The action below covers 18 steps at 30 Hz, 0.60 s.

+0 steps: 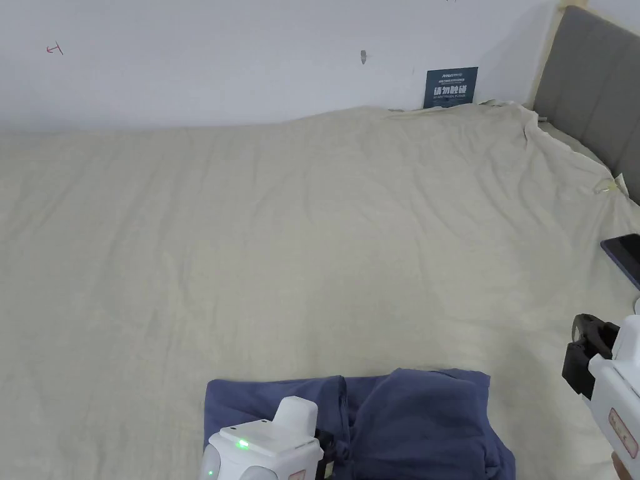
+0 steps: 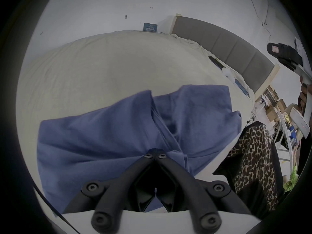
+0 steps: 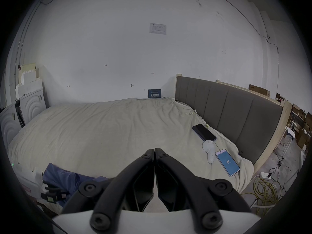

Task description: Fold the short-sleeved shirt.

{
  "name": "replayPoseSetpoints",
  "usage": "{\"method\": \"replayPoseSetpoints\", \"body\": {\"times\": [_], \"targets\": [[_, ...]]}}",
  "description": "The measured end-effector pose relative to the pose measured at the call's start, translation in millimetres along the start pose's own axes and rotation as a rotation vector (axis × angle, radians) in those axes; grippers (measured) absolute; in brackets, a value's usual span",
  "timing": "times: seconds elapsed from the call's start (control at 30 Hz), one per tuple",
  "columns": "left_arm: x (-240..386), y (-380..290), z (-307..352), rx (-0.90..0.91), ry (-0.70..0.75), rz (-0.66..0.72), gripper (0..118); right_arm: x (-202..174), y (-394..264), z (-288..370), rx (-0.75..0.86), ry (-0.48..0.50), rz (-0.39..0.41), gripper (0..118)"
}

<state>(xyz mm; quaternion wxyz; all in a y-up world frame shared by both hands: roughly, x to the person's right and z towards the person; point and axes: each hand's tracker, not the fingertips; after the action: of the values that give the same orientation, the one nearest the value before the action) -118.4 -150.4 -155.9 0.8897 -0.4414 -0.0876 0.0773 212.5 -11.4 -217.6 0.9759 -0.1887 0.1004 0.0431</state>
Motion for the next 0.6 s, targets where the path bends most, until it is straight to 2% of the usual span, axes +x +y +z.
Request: {"method": "replayPoseSetpoints", "body": {"times": [0.4, 0.6], "targets": [[-3.3, -2.3, -5.0, -0.011, -0.022, 0.070, 0, 0.7, -4.9, -1.7, -0.012, -0.003, -0.007, 0], [-17.2, 22.7, 37.0, 0.080, -0.057, 0.147, 0, -4.1, 1.5, -1.2, -0.003, 0.008, 0.000, 0]]}}
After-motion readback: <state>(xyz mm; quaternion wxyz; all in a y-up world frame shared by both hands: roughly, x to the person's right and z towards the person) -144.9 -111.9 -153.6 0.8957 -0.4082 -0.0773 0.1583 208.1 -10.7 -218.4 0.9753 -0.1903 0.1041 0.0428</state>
